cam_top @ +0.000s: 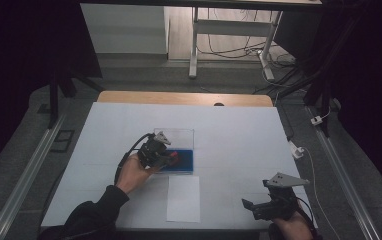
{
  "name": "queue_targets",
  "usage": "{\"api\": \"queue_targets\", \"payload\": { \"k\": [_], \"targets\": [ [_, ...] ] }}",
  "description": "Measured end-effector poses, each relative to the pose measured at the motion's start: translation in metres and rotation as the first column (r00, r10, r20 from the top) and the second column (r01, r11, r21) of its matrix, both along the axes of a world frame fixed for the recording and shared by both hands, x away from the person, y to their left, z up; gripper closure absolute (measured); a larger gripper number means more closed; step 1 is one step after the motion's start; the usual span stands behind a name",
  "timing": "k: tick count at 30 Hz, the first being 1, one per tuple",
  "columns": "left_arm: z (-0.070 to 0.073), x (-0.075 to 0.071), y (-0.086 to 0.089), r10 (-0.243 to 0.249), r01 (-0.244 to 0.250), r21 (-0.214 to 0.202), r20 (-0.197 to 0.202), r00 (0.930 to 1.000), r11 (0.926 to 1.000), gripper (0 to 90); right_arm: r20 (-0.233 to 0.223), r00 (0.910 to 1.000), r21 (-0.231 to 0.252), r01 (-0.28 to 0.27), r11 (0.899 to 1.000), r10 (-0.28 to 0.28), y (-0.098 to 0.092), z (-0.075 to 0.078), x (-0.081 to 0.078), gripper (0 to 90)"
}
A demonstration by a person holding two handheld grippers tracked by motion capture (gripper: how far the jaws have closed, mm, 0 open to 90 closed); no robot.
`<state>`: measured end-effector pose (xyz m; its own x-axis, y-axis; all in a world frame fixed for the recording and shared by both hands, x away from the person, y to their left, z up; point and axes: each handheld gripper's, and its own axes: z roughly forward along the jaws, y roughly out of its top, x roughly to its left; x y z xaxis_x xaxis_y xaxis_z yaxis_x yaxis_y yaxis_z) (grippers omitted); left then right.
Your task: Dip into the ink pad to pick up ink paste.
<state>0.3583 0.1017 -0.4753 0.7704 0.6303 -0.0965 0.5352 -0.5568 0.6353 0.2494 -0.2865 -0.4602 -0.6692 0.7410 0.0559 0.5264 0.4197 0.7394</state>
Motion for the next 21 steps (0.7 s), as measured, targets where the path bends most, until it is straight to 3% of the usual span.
{"api": "queue_targets", "payload": {
  "k": [8, 21],
  "targets": [
    [0.007, -0.006, 0.005, -0.01, 0.01, -0.036, -0.004, 0.9999, 0.9993, 79.5, -0.001, 1.0, 0.004, 0.0, 1.0, 0.0, 0.0, 0.0, 0.0, 0.0],
    [0.014, -0.022, 0.004, -0.045, 0.046, -0.046, 0.003, 0.999, 0.9979, 79.5, -0.001, 1.0, 0.007, -0.001, 1.0, 0.001, -0.001, 0.0, 0.0, 0.0]
  ]
}}
